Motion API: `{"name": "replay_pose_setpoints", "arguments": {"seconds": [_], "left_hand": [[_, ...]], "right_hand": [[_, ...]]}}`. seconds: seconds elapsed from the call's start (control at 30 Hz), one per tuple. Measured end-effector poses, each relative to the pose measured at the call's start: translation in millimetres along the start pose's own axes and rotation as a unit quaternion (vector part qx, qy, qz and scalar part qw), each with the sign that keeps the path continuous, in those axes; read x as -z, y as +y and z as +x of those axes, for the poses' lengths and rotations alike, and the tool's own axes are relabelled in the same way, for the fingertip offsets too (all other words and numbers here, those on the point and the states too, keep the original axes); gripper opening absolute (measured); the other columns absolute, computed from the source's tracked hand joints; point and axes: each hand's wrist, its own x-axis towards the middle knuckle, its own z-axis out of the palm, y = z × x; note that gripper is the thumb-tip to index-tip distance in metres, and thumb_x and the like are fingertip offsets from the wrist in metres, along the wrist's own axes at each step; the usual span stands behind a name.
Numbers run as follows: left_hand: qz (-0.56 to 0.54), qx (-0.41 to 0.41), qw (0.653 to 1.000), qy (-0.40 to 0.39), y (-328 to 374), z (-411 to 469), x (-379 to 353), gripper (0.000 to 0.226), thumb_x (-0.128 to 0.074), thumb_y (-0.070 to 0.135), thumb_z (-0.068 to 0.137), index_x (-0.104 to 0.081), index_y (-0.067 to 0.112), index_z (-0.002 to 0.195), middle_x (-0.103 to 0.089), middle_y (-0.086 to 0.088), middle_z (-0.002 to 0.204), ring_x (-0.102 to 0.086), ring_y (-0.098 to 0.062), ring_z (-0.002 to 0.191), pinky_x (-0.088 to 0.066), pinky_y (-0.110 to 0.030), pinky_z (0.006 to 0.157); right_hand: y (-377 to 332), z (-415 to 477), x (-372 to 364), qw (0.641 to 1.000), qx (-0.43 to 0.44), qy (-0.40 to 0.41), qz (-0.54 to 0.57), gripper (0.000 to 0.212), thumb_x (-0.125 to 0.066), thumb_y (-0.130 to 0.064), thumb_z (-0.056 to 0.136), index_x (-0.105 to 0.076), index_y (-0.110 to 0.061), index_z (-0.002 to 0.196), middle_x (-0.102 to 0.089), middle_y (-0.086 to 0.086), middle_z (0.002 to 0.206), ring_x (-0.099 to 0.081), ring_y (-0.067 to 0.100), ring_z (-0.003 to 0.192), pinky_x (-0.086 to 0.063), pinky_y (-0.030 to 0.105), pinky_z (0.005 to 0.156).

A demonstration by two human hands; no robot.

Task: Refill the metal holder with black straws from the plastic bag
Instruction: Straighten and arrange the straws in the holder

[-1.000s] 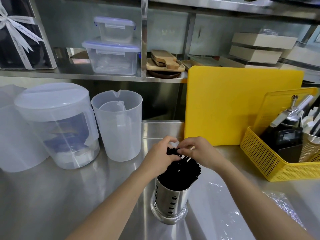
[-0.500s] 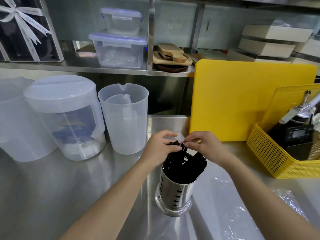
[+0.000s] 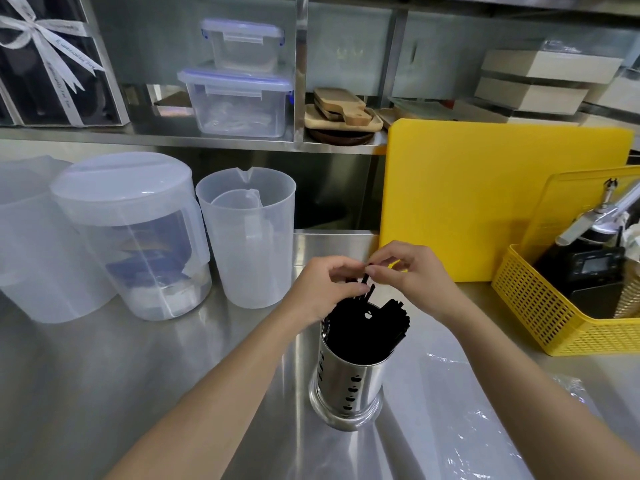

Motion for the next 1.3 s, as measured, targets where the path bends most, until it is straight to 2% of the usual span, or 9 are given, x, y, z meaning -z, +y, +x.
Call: {"name": "replay_pose_setpoints", "arguments": {"seconds": [0.1, 0.27, 0.57, 0.73, 0.87, 0.93, 1.03, 1.17, 1.3], "left_hand": [[0.015, -0.022, 1.0, 0.002, 9.0, -1.7, -2.7, 0.016, -0.068, 0.01, 0.079, -0.069, 0.01, 0.095, -0.071, -0.006, 0.09, -0.066, -0.015, 0.087, -0.05, -0.028, 0.086], [0.01, -0.08, 0.996, 0.042, 21.7, -2.0, -4.5, 0.015, -0.066, 0.008, 0.08, -0.07, 0.016, 0.092, -0.073, 0.0, 0.085, -0.068, -0.012, 0.086, -0.052, -0.029, 0.088], [-0.136, -0.141, 0.968, 0.158, 55.7, -6.5, 7.5, 0.01, -0.066, 0.001, 0.079, -0.065, 0.008, 0.086, -0.072, 0.001, 0.07, -0.071, -0.016, 0.075, -0.055, -0.02, 0.063], [-0.22, -0.104, 0.941, 0.236, 58.9, -8.6, 10.0, 0.017, -0.064, 0.002, 0.081, -0.058, 0.006, 0.096, -0.069, -0.006, 0.081, -0.071, -0.013, 0.074, -0.055, -0.019, 0.063], [0.011, -0.097, 0.94, 0.326, 47.7, -11.5, 19.1, 0.056, -0.064, 0.015, 0.083, -0.034, 0.021, 0.13, -0.05, 0.0, 0.128, -0.051, 0.006, 0.107, -0.039, -0.007, 0.084], [0.225, -0.204, 0.906, 0.294, 39.0, -15.6, 20.3, 0.054, -0.061, 0.016, 0.085, -0.037, 0.02, 0.134, -0.042, -0.004, 0.14, -0.038, -0.013, 0.127, -0.026, -0.021, 0.103], [0.385, -0.28, 0.866, 0.155, 31.3, -24.4, 11.3, 0.038, -0.05, 0.026, 0.088, -0.052, 0.015, 0.125, -0.059, -0.006, 0.125, -0.046, -0.021, 0.123, -0.01, -0.026, 0.106], [0.359, -0.269, 0.892, 0.054, 24.3, -31.8, 0.1, 0.021, -0.048, 0.012, 0.092, -0.063, 0.007, 0.105, -0.069, -0.009, 0.093, -0.061, -0.027, 0.09, -0.035, -0.034, 0.092], [0.278, -0.197, 0.937, 0.074, 21.5, -36.9, -2.6, 0.018, -0.043, 0.015, 0.095, -0.058, 0.007, 0.102, -0.068, -0.012, 0.091, -0.061, -0.028, 0.079, -0.049, -0.043, 0.071]], "right_hand": [[-14.4, 0.4, 2.1, 0.999, 0.034, -0.002, 0.003, 0.023, -0.068, -0.016, 0.08, -0.064, -0.036, 0.069, -0.065, -0.004, 0.08, -0.057, 0.006, 0.074, -0.045, 0.017, 0.066], [-23.8, 0.0, 4.6, 0.998, 0.061, 0.02, 0.024, 0.014, -0.068, -0.018, 0.08, -0.064, -0.031, 0.079, -0.065, -0.008, 0.082, -0.058, 0.006, 0.077, -0.043, 0.016, 0.066], [-15.1, -14.7, 10.2, 0.997, 0.001, -0.07, 0.018, 0.011, -0.063, -0.018, 0.085, -0.066, -0.026, 0.091, -0.067, -0.01, 0.09, -0.06, -0.004, 0.079, -0.045, 0.009, 0.071], [-18.0, -16.9, 8.5, 0.997, -0.013, -0.071, -0.037, 0.012, -0.059, -0.015, 0.087, -0.066, -0.015, 0.097, -0.067, -0.002, 0.08, -0.059, 0.002, 0.074, -0.043, 0.009, 0.066], [-23.5, -20.3, 13.7, 0.999, 0.002, -0.03, 0.013, 0.009, -0.06, -0.014, 0.087, -0.065, -0.022, 0.09, -0.061, 0.002, 0.068, -0.052, 0.0, 0.057, -0.04, 0.012, 0.056], [-26.6, -22.7, 19.3, 1.0, 0.0, -0.025, 0.011, 0.01, -0.063, -0.015, 0.085, -0.068, -0.023, 0.09, -0.062, 0.008, 0.067, -0.05, 0.003, 0.056, -0.038, 0.014, 0.055], [-32.5, -26.3, 25.4, 0.999, -0.005, -0.045, 0.006, 0.009, -0.066, -0.011, 0.082, -0.071, -0.016, 0.087, -0.061, -0.002, 0.058, -0.05, -0.002, 0.048, -0.034, 0.006, 0.049], [-39.2, -31.2, 31.4, 0.995, -0.021, -0.09, 0.023, 0.009, -0.068, -0.007, 0.079, -0.069, -0.011, 0.087, -0.063, 0.0, 0.059, -0.048, 0.003, 0.041, -0.035, 0.014, 0.038], [-46.9, -40.2, 40.5, 0.986, 0.012, -0.071, 0.151, 0.013, -0.066, -0.002, 0.078, -0.069, -0.009, 0.088, -0.065, 0.009, 0.063, -0.057, 0.019, 0.05, -0.045, 0.025, 0.04]]}}
